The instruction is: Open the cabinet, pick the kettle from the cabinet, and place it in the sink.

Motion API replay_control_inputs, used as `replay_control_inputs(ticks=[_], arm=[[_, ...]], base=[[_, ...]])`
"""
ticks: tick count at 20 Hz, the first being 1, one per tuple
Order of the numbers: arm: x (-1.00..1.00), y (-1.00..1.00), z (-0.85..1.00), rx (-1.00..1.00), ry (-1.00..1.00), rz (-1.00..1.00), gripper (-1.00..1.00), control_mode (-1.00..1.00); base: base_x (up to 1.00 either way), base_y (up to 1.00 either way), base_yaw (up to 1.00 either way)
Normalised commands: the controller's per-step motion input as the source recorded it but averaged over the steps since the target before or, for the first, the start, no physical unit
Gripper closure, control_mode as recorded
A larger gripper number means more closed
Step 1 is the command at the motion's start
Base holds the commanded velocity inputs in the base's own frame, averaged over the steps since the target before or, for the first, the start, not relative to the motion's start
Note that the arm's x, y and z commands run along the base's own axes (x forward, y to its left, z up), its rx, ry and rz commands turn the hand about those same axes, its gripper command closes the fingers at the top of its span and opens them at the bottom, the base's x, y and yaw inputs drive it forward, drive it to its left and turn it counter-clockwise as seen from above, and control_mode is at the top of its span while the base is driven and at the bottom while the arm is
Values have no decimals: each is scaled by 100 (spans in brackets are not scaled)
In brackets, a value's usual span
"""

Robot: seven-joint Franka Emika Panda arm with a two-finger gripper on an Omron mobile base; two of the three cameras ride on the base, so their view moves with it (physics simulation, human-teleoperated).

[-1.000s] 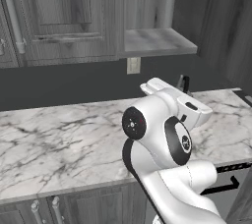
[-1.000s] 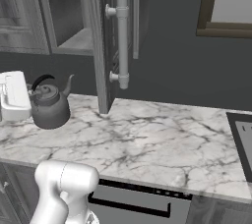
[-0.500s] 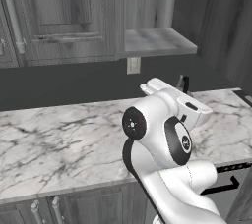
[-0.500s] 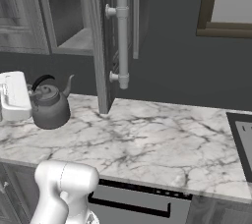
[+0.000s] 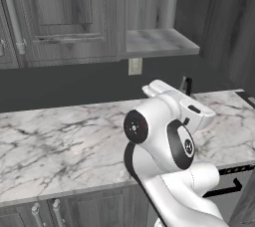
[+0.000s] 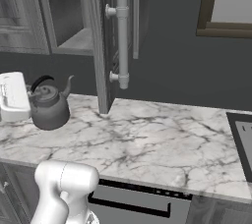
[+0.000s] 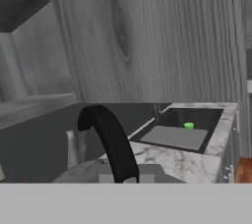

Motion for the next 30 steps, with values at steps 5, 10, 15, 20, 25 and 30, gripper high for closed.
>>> replay_control_inputs(ticks=[5, 10, 15, 20, 25, 30], arm=[[-49, 0, 0, 0, -17, -5, 100, -100], [-52, 0, 0, 0, -19, -9, 100, -100], [-2, -2, -9, 0, 10, -4, 100, -100], [-2, -1, -7, -1, 8, 0, 100, -100], [0, 0, 0, 0, 0, 0, 100, -100], [0, 0, 0, 0, 0, 0, 100, -100]], base=[[0, 0, 0], [0, 0, 0], [0, 0, 0], [0, 0, 0], [0, 0, 0], [0, 0, 0]])
